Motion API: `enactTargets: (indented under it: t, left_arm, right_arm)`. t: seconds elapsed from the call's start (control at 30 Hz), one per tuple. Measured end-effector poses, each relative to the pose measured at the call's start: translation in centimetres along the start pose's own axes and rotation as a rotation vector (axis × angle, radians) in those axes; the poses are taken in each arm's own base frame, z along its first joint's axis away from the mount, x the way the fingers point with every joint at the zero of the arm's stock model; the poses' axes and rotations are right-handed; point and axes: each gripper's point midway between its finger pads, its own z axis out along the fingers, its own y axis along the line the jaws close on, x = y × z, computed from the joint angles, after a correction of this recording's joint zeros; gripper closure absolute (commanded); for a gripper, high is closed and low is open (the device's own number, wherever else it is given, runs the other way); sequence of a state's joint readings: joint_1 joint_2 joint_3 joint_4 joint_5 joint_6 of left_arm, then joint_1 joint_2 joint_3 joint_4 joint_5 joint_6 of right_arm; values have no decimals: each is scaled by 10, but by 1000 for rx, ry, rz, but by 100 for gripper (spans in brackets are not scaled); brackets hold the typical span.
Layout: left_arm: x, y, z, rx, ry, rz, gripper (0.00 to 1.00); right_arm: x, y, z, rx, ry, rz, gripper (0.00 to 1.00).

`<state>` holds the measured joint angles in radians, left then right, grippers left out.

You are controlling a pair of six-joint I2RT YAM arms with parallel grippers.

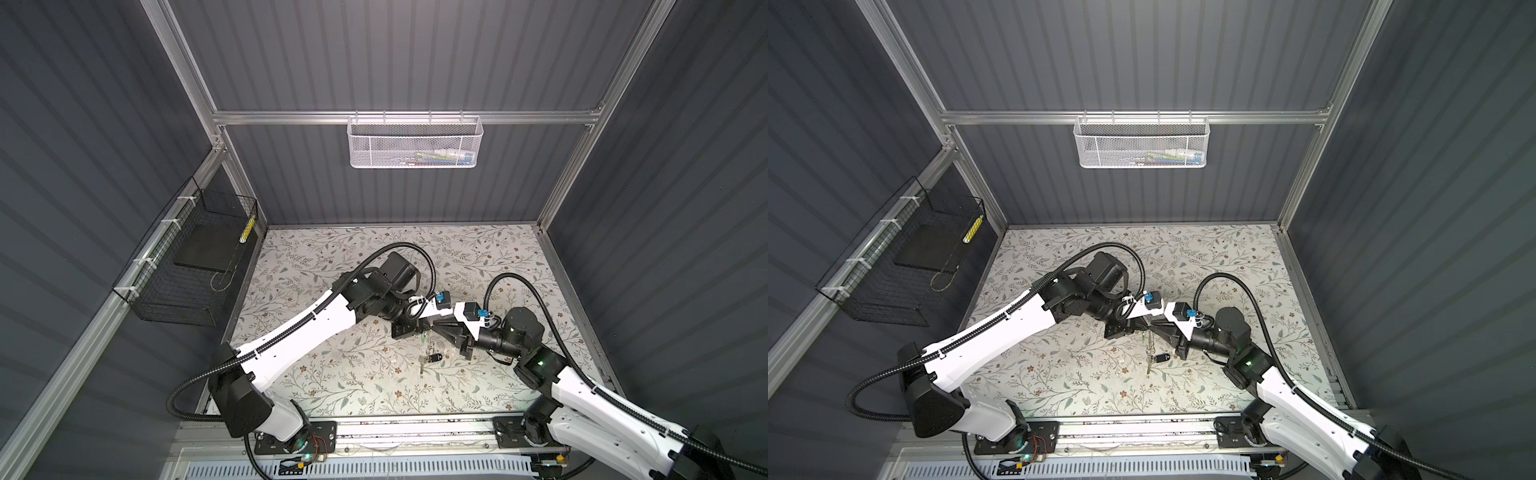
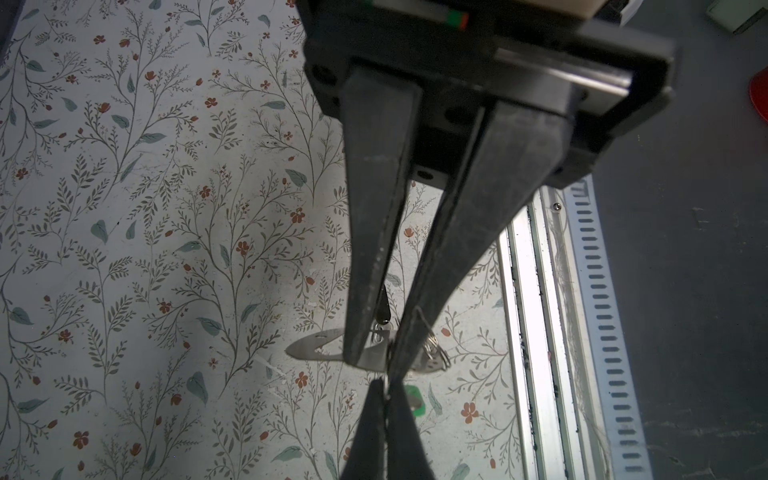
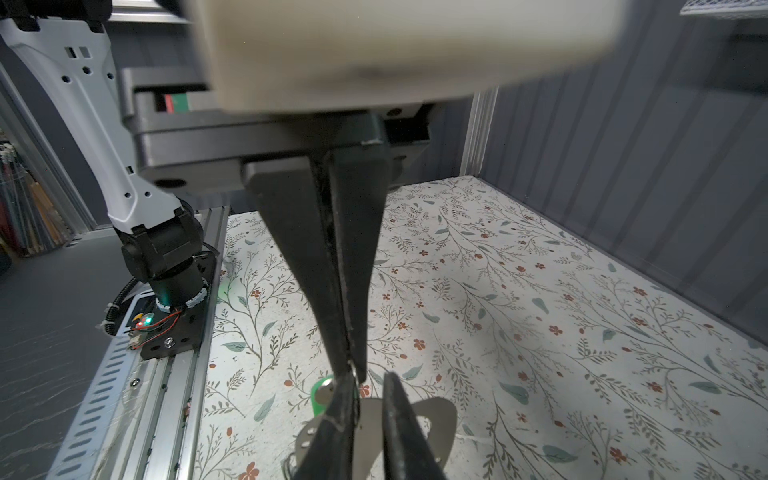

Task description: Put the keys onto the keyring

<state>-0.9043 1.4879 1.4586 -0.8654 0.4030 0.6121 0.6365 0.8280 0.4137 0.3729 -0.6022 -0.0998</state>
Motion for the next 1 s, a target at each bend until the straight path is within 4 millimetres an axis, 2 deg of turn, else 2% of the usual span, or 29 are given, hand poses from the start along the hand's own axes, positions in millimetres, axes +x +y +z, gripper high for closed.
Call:
enactTargets:
  t: [0.2,0.23,0.27,0.3,0.33,0.43,0.67,1.0]
  left_arm:
    - [-1,0,-2,-9,-13,14,100]
    - [-1,0,-2,-9,-12,13,92]
    - [-1,0,-2,-10,-12,13,76]
    - [-2,0,-2,-9,-17,17,68]
    - [-3,0,-3,-9,-23,17,65]
    - [-6,-1,-5,-22,-47,30,64]
    - [9,-15,-6,-30,-86,2,64]
    - [7,-10,-1,-86,-192,-46,66]
  right_arm:
    - [0,3,1,-16,1,6,98]
    - [0,3,1,-18,1,7,100]
    - [0,4,1,-19,1,7,100]
    - [0,3,1,-19,0,7,100]
    - [0,3,1,-18,1,8,100]
    - [-1,4,0,-18,-6,9,100]
    - [-13,5,-4,-12,-99,-22,100]
    - [-28,3,-1,-20,-186,-37,100]
